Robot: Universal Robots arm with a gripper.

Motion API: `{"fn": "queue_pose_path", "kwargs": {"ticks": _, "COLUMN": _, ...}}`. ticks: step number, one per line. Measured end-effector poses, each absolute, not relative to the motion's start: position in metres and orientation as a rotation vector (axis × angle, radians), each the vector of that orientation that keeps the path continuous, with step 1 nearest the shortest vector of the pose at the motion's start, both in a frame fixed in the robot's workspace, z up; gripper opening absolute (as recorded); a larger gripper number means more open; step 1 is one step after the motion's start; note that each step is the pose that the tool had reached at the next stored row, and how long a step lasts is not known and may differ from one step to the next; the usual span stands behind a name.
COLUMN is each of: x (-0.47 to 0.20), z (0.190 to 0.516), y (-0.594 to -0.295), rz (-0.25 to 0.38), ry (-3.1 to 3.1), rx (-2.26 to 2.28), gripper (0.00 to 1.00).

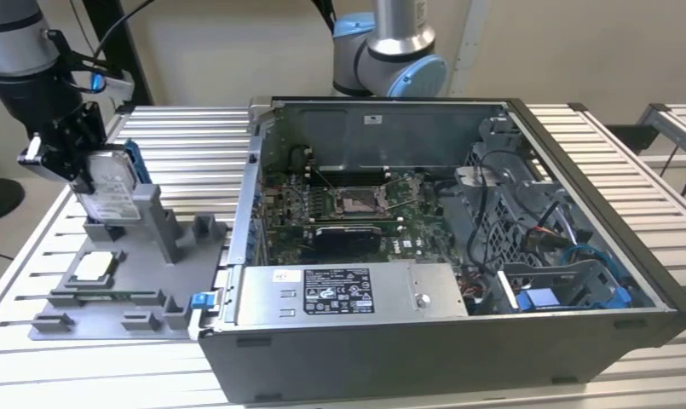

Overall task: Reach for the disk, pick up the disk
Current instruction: 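Pick up the disk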

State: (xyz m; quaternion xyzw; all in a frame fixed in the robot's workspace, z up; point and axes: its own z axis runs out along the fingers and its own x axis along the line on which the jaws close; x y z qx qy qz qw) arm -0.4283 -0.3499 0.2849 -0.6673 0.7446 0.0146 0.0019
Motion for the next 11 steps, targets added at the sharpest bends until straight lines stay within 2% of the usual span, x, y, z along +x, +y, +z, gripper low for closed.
{"fn": "queue_pose_path", "kwargs": {"ticks": 11, "x": -0.428, "z": 0.297, "y": -0.350, "rz": 0.046, "ry": 2.336, "rx": -2.094, "gripper": 0.00}}
